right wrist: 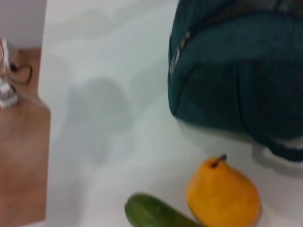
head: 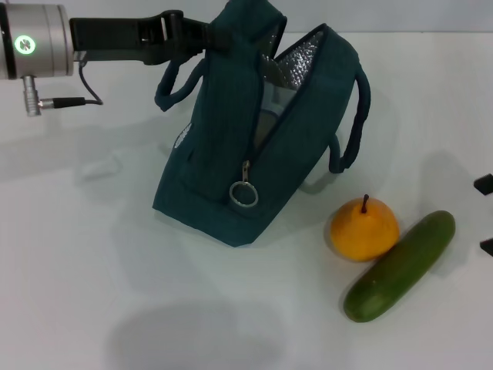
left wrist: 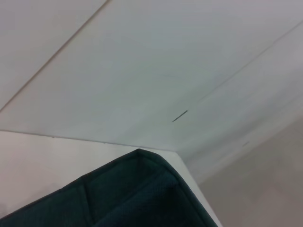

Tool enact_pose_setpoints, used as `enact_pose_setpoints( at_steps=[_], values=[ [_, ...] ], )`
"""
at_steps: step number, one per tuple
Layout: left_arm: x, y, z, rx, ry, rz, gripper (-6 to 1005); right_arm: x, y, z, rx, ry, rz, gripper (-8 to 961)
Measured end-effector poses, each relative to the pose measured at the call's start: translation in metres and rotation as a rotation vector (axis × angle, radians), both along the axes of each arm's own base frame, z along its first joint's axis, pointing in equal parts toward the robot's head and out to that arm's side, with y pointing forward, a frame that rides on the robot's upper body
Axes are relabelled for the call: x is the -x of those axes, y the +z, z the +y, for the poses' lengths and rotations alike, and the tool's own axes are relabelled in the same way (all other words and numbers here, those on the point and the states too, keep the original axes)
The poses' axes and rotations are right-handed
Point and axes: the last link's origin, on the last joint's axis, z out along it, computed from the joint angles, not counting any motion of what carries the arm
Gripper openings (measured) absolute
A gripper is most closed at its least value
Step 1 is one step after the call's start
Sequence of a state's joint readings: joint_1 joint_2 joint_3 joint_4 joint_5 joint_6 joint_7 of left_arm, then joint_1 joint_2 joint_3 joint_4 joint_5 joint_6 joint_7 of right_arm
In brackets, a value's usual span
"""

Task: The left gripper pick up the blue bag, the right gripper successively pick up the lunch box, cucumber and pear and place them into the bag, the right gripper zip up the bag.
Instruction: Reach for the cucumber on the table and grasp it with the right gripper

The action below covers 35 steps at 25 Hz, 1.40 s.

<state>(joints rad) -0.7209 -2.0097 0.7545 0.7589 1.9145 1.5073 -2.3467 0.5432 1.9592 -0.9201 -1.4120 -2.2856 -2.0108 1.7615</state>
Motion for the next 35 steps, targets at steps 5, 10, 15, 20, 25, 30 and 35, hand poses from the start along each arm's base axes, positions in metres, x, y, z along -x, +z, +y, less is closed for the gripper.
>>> enact_pose_setpoints(
  at_steps=[5,10,15,20,25,30,35],
  values=[
    [0.000,-0.003,0.001,-0.019,0.024,-0.031,59,-0.002,-0.001,0.002,0.026,0.015,-0.065,873],
    [0.001,-0.002,0.001,-0.036,0.038,-0.050,59,-0.002,-0.007,0.009,0.029,0.067,-0.098,872],
    [0.002,-0.002,0.002,-0.046,0.044,-0.059,59,-0.005,-0.027,0.019,0.028,0.115,-0.140,871],
    [0.001,-0.001,0.003,-0.049,0.040,-0.057,59,-0.004,-0.051,0.026,0.057,0.139,-0.177,871],
    [0.001,0.000,0.003,-0.050,0.036,-0.056,59,0.002,-0.069,0.032,0.059,0.178,-0.199,871],
    [0.002,0.000,0.003,-0.051,0.038,-0.054,59,0.007,-0.084,0.035,0.088,0.197,-0.226,870],
    [0.001,0.001,0.003,-0.051,0.034,-0.052,59,0.008,-0.095,0.034,0.130,0.207,-0.257,870]
  ],
)
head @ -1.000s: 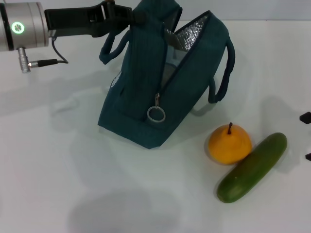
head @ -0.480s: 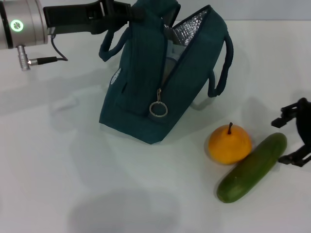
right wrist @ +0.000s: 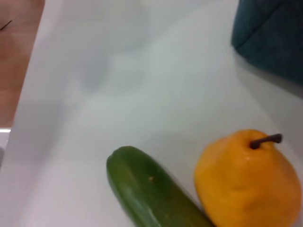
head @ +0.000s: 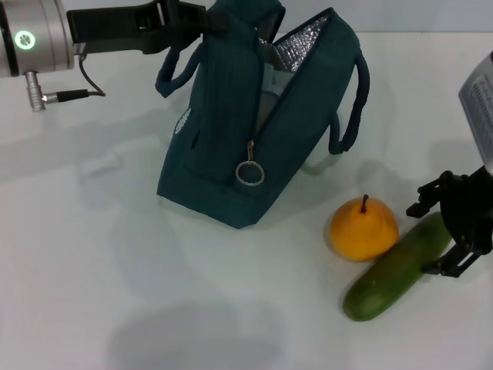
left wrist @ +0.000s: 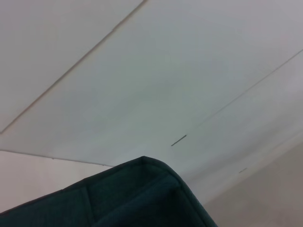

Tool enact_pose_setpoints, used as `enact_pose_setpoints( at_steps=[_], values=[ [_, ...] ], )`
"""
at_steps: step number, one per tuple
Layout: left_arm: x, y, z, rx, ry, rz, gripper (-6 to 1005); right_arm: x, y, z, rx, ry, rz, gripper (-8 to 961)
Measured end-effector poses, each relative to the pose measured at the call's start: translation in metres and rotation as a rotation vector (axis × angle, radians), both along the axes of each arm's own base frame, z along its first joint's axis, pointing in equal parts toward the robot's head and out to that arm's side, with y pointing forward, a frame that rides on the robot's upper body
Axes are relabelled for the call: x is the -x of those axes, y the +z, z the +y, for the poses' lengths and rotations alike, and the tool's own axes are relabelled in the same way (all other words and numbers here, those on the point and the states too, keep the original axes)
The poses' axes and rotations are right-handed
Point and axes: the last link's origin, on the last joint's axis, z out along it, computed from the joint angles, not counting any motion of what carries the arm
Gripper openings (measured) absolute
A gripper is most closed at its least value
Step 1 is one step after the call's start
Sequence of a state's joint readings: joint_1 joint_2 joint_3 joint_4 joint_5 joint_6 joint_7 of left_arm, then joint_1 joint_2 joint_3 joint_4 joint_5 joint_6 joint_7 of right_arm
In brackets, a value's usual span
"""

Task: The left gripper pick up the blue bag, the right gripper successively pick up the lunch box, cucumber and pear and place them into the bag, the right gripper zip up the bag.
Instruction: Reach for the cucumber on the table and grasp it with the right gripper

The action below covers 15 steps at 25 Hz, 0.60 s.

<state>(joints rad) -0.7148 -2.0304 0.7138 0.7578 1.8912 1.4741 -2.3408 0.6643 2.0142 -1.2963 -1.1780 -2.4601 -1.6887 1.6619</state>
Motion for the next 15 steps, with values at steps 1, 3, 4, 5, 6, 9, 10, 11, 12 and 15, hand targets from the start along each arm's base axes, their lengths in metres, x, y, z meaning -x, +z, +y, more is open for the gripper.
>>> enact_pose_setpoints(
  at_steps=[1,3,4,5,6,9,10,11,12,15],
  values=[
    [0.001,0.000,0.000,-0.001,0.001,0.000,59,0.000,-0.001,0.000,0.001,0.002,-0.005,870],
    [0.001,0.000,0.000,-0.001,0.004,-0.001,59,0.000,-0.005,-0.001,0.008,0.004,-0.018,870],
    [0.002,0.001,0.000,-0.002,0.004,-0.001,59,0.000,-0.007,-0.001,0.011,0.005,-0.025,870],
    [0.002,0.001,-0.001,-0.002,0.005,-0.001,59,0.000,-0.008,-0.001,0.013,0.005,-0.031,869],
    [0.002,0.001,-0.001,-0.002,0.005,-0.001,59,0.000,-0.009,-0.002,0.017,0.007,-0.037,869],
    [0.002,0.001,-0.001,-0.002,0.006,0.000,59,0.000,-0.012,-0.003,0.026,0.011,-0.049,869],
    [0.002,0.001,-0.001,-0.002,0.006,0.000,59,0.000,-0.013,-0.004,0.031,0.011,-0.054,869],
    [0.002,0.001,-0.001,-0.002,0.005,0.000,59,0.000,-0.015,-0.004,0.035,0.008,-0.059,869],
    [0.002,0.001,-0.001,-0.002,0.005,0.000,59,0.000,-0.016,-0.005,0.042,0.003,-0.066,869],
    [0.002,0.001,-0.001,-0.002,0.005,0.001,59,0.000,-0.019,-0.006,0.052,-0.005,-0.074,869]
  ],
)
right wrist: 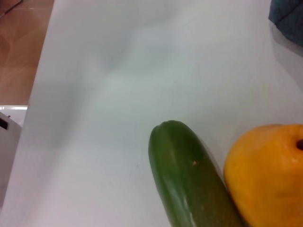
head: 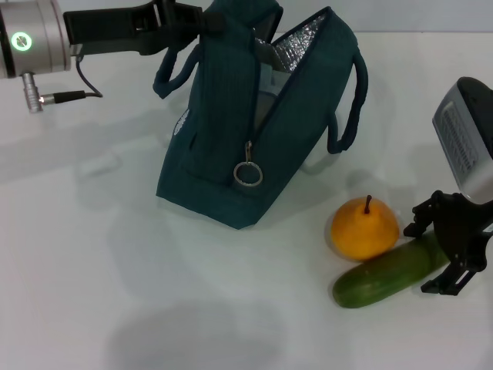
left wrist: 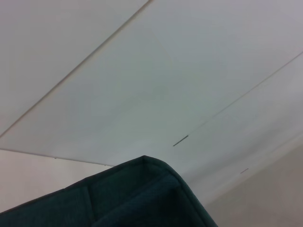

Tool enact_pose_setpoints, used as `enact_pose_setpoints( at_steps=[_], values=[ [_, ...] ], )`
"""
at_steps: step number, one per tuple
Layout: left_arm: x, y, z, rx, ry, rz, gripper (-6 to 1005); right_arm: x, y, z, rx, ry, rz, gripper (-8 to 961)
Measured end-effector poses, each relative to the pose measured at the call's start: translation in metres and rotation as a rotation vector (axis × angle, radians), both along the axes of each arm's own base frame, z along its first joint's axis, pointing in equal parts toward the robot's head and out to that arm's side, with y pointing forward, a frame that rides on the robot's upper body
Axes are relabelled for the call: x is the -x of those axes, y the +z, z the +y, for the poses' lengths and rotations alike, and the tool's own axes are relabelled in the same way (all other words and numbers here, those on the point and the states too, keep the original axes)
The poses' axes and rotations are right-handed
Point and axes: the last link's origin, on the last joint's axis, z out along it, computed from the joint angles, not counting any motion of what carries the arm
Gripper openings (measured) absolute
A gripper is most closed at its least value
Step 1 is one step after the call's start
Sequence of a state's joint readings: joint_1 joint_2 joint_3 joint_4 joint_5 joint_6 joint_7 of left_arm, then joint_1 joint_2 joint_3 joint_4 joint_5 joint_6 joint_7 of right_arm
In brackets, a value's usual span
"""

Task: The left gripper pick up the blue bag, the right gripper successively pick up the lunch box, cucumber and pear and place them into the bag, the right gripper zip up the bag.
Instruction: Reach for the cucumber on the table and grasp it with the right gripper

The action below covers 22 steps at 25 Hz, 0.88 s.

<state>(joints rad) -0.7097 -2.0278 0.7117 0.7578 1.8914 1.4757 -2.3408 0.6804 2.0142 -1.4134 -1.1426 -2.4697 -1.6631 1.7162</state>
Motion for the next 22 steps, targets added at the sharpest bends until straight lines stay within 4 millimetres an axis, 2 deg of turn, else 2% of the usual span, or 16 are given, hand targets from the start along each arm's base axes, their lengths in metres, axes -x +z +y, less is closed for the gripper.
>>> enact_pose_setpoints(
  at_steps=[15,22],
  values=[
    [-0.0002,0.0031,0.0016,-0.008,-0.009,0.009,59,0.0000,-0.0029,0.0001,-0.003,-0.038,-0.038,856],
    [-0.0011,0.0043,0.0023,-0.009,-0.014,0.011,59,0.0000,-0.0068,0.0016,0.003,-0.063,-0.083,630]
  ],
)
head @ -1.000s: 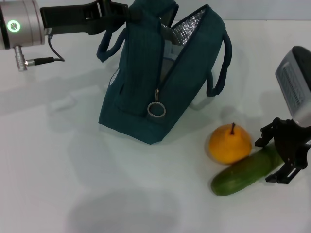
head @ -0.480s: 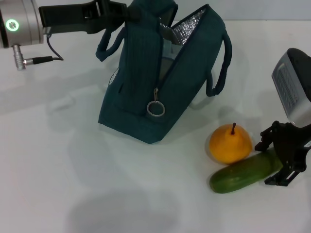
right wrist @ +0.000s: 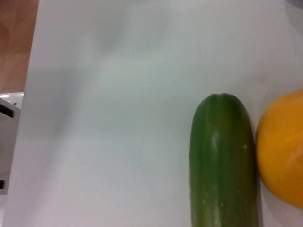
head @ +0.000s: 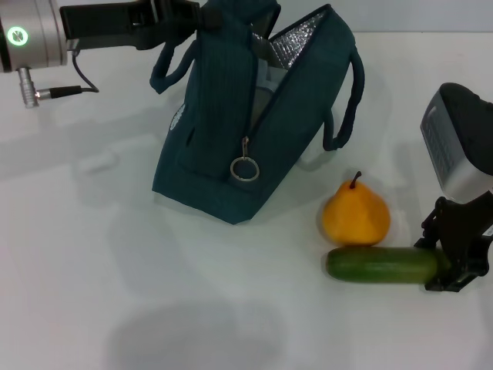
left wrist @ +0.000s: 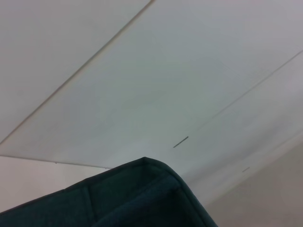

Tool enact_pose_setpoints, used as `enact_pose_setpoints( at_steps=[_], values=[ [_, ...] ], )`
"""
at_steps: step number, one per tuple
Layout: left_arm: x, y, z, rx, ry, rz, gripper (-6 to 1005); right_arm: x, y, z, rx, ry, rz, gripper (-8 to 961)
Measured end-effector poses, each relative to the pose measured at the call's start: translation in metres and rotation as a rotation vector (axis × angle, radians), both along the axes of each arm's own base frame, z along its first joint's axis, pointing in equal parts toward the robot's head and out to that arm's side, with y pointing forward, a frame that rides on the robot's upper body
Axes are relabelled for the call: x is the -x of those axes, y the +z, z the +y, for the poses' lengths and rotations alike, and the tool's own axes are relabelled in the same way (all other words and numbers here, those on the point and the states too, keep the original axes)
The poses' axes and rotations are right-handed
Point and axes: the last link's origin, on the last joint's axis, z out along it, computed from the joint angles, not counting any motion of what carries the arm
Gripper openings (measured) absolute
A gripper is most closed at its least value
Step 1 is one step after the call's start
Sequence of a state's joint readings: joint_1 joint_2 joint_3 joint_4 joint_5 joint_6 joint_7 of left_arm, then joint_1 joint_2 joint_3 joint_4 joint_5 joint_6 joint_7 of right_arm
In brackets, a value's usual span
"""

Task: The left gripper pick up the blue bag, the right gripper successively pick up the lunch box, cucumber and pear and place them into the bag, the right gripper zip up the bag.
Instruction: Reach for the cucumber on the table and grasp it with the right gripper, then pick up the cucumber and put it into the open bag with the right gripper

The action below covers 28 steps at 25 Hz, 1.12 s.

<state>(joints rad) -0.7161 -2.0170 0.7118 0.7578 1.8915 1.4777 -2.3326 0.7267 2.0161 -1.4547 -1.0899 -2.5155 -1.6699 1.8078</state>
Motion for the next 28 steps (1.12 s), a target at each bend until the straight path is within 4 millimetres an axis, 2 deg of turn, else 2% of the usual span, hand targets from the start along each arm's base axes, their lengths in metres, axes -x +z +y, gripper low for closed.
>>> enact_pose_setpoints(
  at_steps=[5,13,19,28],
  values=[
    [0.001,0.001,0.000,0.001,-0.002,0.001,59,0.000,0.000,0.000,0.000,0.001,-0.001,561],
    [0.003,0.002,-0.001,0.000,0.003,0.003,59,-0.001,0.001,-0.002,0.003,-0.011,0.004,564],
    [0.003,0.002,-0.001,0.002,0.007,0.001,60,0.001,0.011,-0.006,0.025,-0.061,0.076,566],
    [0.002,-0.001,-0.006,0.035,0.005,-0.016,60,-0.002,0.061,-0.017,0.008,-0.146,0.481,569]
  ],
)
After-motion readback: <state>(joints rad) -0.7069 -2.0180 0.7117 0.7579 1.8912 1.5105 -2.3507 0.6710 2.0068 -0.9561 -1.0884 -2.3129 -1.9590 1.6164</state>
